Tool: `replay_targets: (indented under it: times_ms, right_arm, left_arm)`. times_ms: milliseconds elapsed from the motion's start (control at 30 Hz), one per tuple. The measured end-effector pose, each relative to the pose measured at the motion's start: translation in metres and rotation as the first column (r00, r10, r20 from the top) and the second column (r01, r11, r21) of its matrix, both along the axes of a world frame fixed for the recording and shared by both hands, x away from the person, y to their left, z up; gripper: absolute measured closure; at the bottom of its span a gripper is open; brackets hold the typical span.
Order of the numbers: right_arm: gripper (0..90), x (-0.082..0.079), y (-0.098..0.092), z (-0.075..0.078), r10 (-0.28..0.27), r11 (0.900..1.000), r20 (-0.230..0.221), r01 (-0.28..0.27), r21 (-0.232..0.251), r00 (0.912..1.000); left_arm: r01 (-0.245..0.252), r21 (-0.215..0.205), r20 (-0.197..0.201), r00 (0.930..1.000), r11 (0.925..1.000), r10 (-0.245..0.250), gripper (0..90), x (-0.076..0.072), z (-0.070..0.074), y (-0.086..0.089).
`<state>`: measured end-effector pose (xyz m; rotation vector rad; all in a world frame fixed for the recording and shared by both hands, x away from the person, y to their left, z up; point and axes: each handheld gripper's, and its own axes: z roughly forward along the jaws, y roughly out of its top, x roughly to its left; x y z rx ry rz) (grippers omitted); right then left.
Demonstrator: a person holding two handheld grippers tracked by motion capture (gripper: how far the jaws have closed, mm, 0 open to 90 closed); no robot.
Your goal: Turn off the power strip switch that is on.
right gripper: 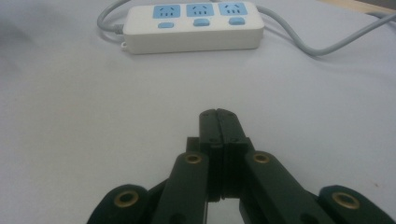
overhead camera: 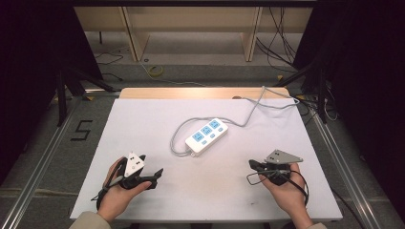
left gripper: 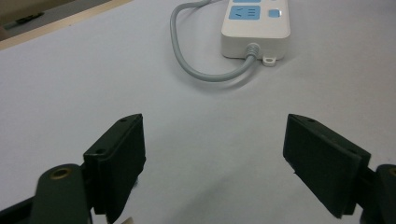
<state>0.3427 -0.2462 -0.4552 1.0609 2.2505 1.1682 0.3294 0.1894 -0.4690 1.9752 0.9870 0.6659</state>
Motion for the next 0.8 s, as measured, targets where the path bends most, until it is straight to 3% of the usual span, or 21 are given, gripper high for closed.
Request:
replay_targets:
  times_ms: [800]
  right_arm:
    - [90.0, 0.018, 0.018, 0.001, 0.024, 1.000, -0.016, -0.024, -0.002, 0.9996]
  left_arm:
    - [0.001, 0.007, -0.005, 1.0000, 1.0000, -0.001, 20.9, 0.000, 0.000, 0.000]
